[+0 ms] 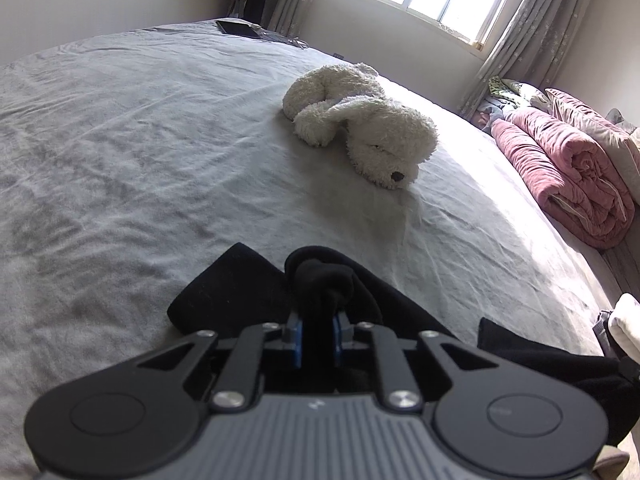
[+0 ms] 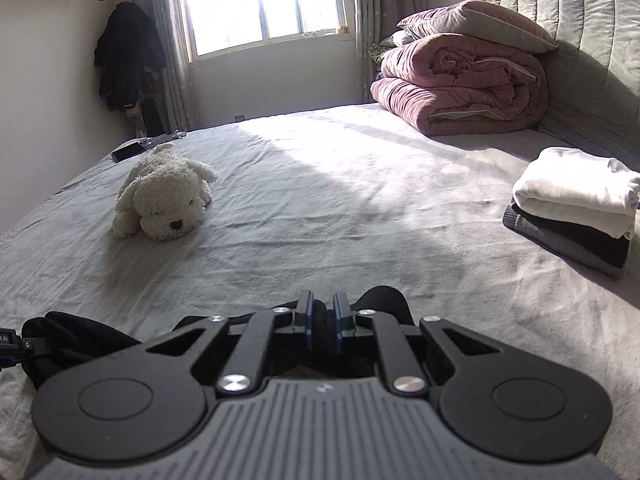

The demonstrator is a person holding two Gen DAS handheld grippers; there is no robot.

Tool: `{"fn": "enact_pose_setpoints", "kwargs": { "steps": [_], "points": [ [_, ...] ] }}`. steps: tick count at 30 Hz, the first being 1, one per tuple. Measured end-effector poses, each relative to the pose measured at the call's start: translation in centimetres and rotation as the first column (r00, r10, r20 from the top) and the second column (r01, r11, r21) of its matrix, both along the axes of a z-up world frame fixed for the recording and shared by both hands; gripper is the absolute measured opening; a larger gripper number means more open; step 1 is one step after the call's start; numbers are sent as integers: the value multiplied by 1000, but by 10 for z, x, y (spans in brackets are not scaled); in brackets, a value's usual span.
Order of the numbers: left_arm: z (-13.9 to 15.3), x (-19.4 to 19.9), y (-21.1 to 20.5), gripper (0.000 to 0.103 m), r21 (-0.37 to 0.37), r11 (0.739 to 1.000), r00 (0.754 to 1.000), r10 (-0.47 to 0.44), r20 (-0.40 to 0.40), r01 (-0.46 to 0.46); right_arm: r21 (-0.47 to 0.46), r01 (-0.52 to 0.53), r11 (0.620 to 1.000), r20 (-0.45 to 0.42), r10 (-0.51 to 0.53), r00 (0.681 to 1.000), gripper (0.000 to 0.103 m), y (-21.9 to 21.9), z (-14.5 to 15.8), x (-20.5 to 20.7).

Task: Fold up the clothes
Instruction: 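Grasp the black garment with the left gripper while the right gripper lowers it flat, then grasp the beige sweatshirt edge with the right gripper while the left gripper holds the black fabric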

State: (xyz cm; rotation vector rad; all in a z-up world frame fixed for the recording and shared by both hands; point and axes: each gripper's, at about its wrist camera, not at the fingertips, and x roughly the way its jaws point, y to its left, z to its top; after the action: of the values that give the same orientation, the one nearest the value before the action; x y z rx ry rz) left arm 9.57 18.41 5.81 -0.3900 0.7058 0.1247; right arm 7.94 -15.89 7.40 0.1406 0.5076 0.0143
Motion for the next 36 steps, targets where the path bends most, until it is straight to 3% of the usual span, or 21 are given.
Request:
{"fn": "enact_pose_setpoints", "kwargs": {
  "steps": [12,26,31,34,36],
  "points": [
    [-1,0,-15,13,89,996,1000,-8,-2,8,53,181,982,24,-182,983,12,-91,13,-34],
    [-8,1,-35,14,172,985,999,17,-38,-10,43,383,923,46,-385,922,12,-183,13,-81],
    [-3,-2,-40,16,185,983,999,17,-40,-9,15,429,903,-3,-429,903,12,-208,4,-89],
    [1,-3,-46,24,192,981,999,-3,-41,10,16,427,904,-78,-425,902,12,-220,-9,-89],
    [3,-3,-53,36,201,979,999,-27,-39,34,38,417,908,-115,-410,905,15,-225,-15,-89]
  ]
}}
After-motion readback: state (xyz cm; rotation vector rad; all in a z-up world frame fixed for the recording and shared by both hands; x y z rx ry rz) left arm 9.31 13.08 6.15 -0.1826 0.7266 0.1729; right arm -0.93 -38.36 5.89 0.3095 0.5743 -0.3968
